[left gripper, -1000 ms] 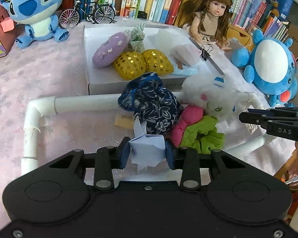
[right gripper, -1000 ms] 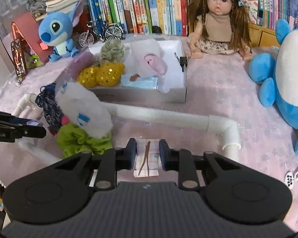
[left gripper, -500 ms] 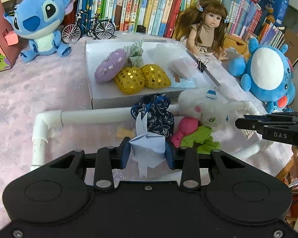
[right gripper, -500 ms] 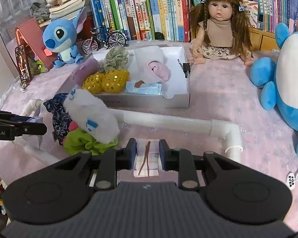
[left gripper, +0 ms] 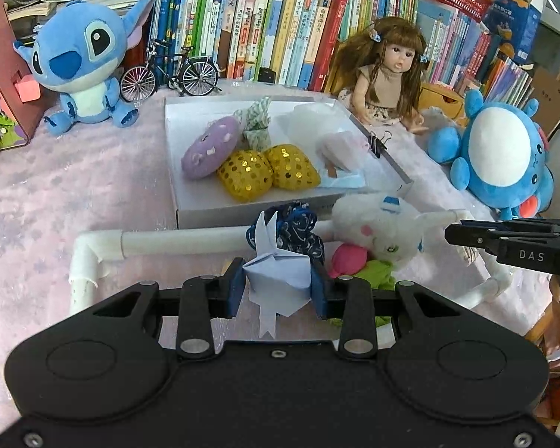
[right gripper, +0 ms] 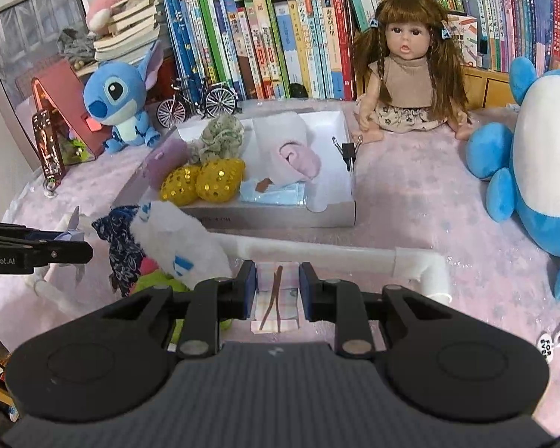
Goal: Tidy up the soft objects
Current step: 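Carry the white paper with the left tool while the right tool carries the packet into the box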
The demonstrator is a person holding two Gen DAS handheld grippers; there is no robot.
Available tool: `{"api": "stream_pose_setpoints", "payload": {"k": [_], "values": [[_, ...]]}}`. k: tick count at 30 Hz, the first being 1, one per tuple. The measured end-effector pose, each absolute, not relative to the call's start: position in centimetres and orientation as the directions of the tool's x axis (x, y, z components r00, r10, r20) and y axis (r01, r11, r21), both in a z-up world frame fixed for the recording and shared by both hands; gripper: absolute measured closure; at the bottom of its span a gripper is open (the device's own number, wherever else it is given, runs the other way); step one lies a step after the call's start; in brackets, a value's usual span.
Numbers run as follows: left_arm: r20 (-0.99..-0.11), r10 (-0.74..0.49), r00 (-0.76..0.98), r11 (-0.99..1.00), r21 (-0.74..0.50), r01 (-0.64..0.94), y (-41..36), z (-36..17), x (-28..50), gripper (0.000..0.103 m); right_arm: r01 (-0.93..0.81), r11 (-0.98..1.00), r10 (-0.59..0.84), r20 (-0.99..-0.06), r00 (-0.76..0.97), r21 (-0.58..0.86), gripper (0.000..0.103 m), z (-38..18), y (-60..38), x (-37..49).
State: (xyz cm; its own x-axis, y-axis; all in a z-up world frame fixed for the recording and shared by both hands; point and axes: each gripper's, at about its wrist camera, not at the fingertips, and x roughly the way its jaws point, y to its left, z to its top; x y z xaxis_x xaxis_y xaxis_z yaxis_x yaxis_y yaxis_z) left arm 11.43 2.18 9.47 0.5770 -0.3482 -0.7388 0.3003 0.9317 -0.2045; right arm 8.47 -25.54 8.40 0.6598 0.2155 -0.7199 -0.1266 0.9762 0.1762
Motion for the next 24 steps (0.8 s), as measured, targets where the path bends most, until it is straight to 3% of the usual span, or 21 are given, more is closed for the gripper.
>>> {"api": "stream_pose_setpoints", "payload": {"k": [24], "values": [[-0.696, -0.388, 0.604, 0.921, -0.274, 0.275, 2.0, 10.8, 13.8, 0.069, -0.114, 0.969, 0.233, -0.669, 0.706, 0.217, 0.073, 10.4, -24.9, 10.8]]}}
